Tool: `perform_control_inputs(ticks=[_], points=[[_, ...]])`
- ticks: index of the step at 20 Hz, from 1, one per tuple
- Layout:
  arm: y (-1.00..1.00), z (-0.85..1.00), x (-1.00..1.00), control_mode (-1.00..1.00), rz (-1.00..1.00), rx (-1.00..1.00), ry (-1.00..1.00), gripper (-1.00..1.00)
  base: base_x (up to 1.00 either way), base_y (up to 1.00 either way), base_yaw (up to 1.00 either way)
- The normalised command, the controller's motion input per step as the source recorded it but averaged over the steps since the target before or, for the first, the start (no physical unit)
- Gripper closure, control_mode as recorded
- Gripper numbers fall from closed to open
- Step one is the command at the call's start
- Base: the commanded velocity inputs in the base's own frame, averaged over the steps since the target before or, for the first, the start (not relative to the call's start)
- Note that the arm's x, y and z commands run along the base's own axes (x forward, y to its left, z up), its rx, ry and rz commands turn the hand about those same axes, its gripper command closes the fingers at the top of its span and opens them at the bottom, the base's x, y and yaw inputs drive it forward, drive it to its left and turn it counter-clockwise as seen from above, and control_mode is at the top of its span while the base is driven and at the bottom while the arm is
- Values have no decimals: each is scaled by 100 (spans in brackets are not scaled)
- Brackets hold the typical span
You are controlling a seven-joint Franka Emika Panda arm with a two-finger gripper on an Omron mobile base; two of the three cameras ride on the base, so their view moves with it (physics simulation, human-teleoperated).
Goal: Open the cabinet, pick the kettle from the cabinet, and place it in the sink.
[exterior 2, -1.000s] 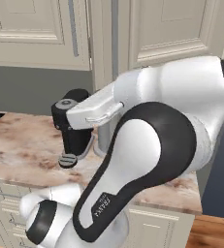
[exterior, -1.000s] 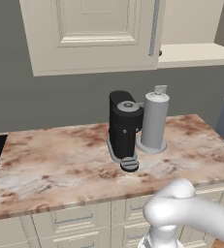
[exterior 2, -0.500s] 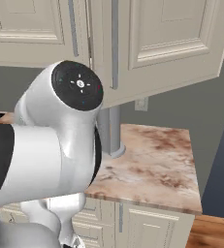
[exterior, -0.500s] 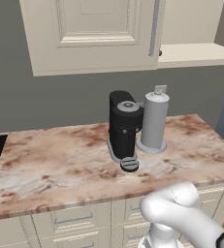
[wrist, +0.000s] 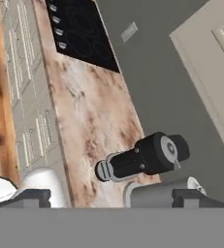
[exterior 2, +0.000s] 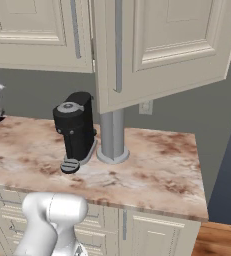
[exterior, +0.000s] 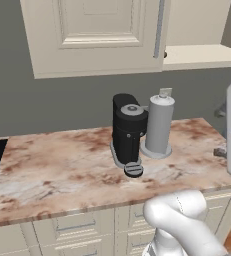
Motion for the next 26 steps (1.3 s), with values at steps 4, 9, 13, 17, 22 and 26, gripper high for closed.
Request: perform_control_inputs(ticks=[4, 9, 13, 17, 22, 26], points=[[43, 34, 1, -100, -15, -38, -37, -100, 0, 0, 0], [32, 44, 6, -100, -15, -36, -39, -100, 0, 0, 0], [15, 37, 0, -100, -9, -28, -33, -100, 0, 0, 0], [10, 20, 4, -100, -3, -26, -18, -100, 0, 0, 0], [-4, 9, 10, -100, -13, -17, -23, -100, 0, 0, 0], [-5, 1, 20, -100, -26, -1, -9, -100, 0, 0, 0]])
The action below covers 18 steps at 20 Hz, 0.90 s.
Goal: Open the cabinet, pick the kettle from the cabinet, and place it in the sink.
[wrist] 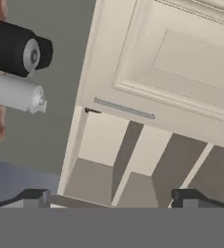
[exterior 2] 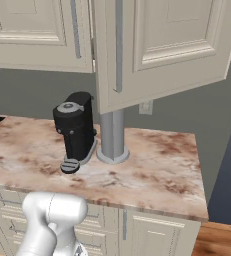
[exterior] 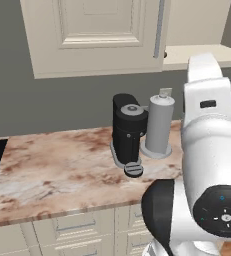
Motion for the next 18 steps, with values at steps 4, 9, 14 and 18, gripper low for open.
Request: perform_control_inputs(ticks=[4, 9, 14, 18], points=[[-16, 4, 23, -100, -26, 8, 0, -100, 0, 0, 0], [-28, 7, 20, -100, -30, 11, 0, -100, 0, 0, 0], [-30, 3, 8, -100, -11, 5, 0, -100, 0, 0, 0], [-40, 0, 14, -100, -8, 7, 0, -100, 0, 0, 0]])
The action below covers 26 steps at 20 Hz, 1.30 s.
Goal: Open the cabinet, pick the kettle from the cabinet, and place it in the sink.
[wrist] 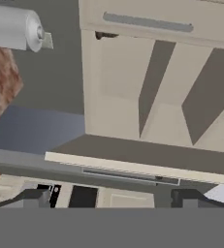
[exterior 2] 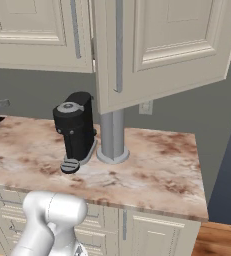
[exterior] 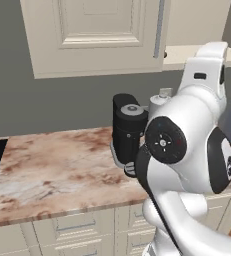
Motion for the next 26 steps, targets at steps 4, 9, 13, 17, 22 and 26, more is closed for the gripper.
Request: perform_control_inputs(ticks=[4, 9, 13, 17, 22, 26], points=[[-42, 0, 18, -100, -9, 8, 0, -100, 0, 0, 0], [-25, 0, 12, -100, -2, 2, 0, -100, 0, 0, 0], [-18, -2, 26, -100, -2, 0, 0, -100, 0, 0, 0], [-21, 0, 23, -100, -10, 1, 0, -100, 0, 0, 0], [-19, -1, 20, -100, -14, 2, 0, -100, 0, 0, 0], [-4, -4, 24, -100, -11, 0, 0, -100, 0, 0, 0]])
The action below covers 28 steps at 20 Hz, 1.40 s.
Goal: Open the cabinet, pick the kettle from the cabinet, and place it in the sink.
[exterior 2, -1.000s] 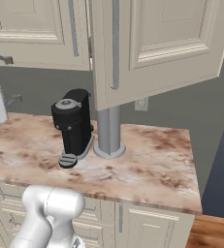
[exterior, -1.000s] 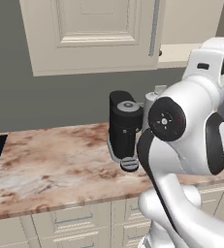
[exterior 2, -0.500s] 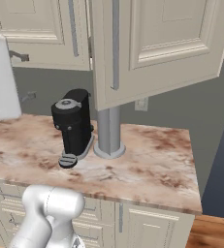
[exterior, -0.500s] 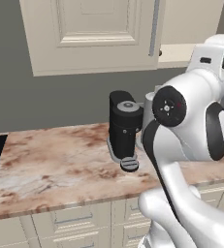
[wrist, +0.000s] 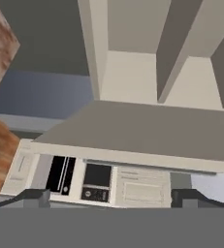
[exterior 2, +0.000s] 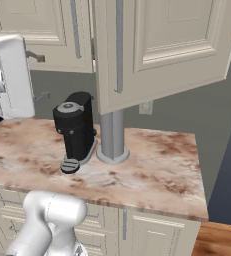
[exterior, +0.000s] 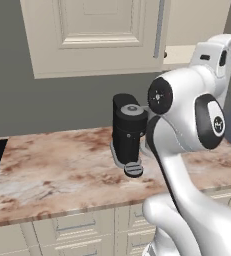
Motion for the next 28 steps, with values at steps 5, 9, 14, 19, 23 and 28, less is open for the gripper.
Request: perform_control_inputs(ticks=[5, 9, 14, 19, 23, 28], points=[[0, -1, 28, -100, -5, 0, 0, -100, 0, 0, 0], [0, -8, 26, -100, -5, 1, 0, -100, 0, 0, 0], [-2, -13, 25, -100, -4, 2, 0, -100, 0, 0, 0], [-8, -10, 22, -100, -4, 1, 0, -100, 0, 0, 0], [-23, -2, 19, -100, -3, 1, 0, -100, 0, 0, 0], [-26, 0, 20, -100, -2, 1, 0, -100, 0, 0, 0]])
